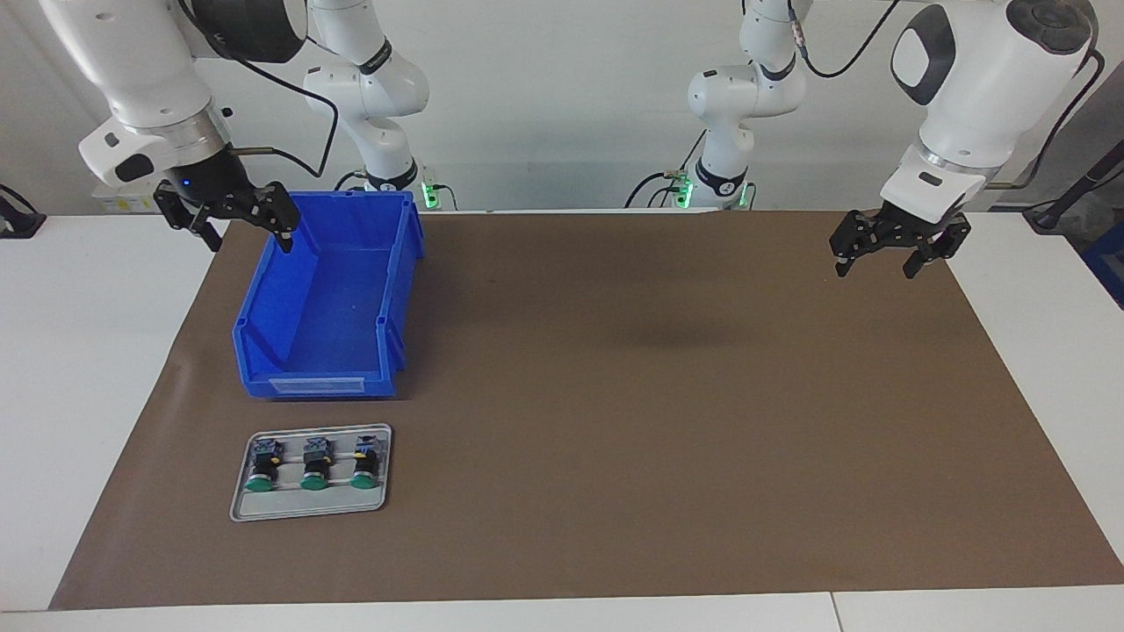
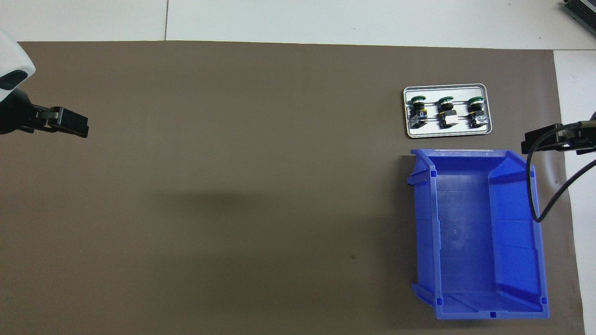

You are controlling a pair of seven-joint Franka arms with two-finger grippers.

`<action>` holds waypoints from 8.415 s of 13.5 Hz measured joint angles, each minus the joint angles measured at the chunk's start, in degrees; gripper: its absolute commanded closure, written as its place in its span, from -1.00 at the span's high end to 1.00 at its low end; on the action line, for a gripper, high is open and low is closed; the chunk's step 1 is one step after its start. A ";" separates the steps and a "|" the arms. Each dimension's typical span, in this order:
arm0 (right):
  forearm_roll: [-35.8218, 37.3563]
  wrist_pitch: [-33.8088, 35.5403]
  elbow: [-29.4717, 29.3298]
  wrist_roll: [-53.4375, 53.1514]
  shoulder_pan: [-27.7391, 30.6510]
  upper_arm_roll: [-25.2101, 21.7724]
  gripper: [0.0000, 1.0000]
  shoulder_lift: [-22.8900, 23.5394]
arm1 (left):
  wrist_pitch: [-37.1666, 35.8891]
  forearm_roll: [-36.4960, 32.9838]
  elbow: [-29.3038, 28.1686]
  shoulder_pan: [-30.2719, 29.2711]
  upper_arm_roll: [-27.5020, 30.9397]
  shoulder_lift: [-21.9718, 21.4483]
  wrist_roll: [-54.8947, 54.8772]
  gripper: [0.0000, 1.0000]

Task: Place and press button with both arms

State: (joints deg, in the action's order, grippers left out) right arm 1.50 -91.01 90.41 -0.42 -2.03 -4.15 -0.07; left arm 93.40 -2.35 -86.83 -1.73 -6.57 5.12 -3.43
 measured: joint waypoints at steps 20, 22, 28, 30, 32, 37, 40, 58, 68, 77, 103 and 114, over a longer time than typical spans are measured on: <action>-1.37 -44.62 1.74 6.41 0.48 0.02 0.85 31.86 | 0.00 0.00 0.00 0.00 0.00 0.00 0.00 1.00; -1.37 -45.56 2.65 6.59 0.40 0.03 0.75 32.29 | 0.00 0.00 0.00 0.00 0.00 0.00 0.00 1.00; -1.37 -48.74 6.11 7.19 0.35 0.04 -0.99 32.30 | 0.00 0.00 0.00 0.00 0.00 0.00 0.00 1.00; -1.41 -48.88 6.17 8.54 0.45 0.04 -1.00 32.29 | 0.00 0.00 0.00 0.00 0.00 0.00 0.00 1.00; -3.27 -49.18 5.91 8.79 0.63 0.03 -1.00 32.23 | 0.00 0.00 0.00 0.00 0.00 0.00 0.00 1.00; -4.94 -42.89 -0.45 3.21 0.30 0.01 -1.00 31.31 | 0.00 0.00 0.00 0.00 0.00 0.00 0.00 1.00; -1.71 -32.17 -8.02 -7.10 -0.06 0.03 -1.00 29.62 | 0.00 0.00 0.00 0.00 0.00 0.00 0.00 1.00; 1.46 -20.33 -13.49 -108.52 -34.55 0.71 -1.00 29.68 | 0.00 0.00 0.00 0.00 0.00 0.00 0.00 1.00; 1.92 -27.47 -20.13 -123.11 -45.62 0.73 -1.00 41.23 | 0.00 0.00 0.00 0.00 0.00 0.00 0.00 1.00; 1.94 -36.48 -11.12 -126.61 -45.77 0.70 0.99 40.21 | -0.02 0.00 -0.01 0.00 -0.02 0.00 0.00 1.00; 0.12 -18.80 2.75 -33.42 -4.54 -0.10 1.00 5.92 | 12.78 5.55 -16.71 18.70 -2.50 -6.11 -34.32 1.00; -0.18 3.26 -3.09 -5.69 3.63 -0.03 1.00 0.65 | 24.08 5.56 -27.24 23.60 -2.48 -7.42 -45.58 0.99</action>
State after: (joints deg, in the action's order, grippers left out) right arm 1.32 -87.74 87.32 -6.11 1.59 -4.19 0.58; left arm 117.48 3.21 -114.07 21.88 -9.06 -2.30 -49.02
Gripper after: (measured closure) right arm 0.000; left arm 0.119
